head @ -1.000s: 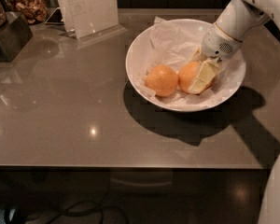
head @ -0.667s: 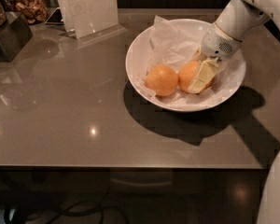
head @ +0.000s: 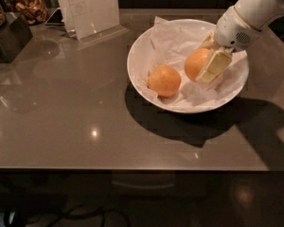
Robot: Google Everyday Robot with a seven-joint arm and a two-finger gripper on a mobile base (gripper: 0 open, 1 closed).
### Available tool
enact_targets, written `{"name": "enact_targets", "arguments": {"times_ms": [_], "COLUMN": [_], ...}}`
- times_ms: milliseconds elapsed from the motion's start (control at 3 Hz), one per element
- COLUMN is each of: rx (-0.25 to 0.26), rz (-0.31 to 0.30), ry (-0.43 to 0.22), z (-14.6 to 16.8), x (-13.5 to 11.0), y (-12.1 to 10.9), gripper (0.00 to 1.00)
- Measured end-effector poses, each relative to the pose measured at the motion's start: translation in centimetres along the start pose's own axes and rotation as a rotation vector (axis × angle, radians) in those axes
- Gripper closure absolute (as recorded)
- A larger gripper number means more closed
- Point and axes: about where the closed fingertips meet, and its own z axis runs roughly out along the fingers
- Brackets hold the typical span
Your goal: Pick orange from white bowl
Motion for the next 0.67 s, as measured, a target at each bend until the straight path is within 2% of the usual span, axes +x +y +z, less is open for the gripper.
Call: {"name": "enact_targets", "arguments": {"times_ms": [333,667], "rx": [0.044,0.061], "rz": [-0.069,-0.114], "ry": [-0.105,-0.228], "z": [-3.0,-5.0], "x": [-1.9,-3.0], "y": [1.0,2.7], "gripper": [1.00,1.00]}}
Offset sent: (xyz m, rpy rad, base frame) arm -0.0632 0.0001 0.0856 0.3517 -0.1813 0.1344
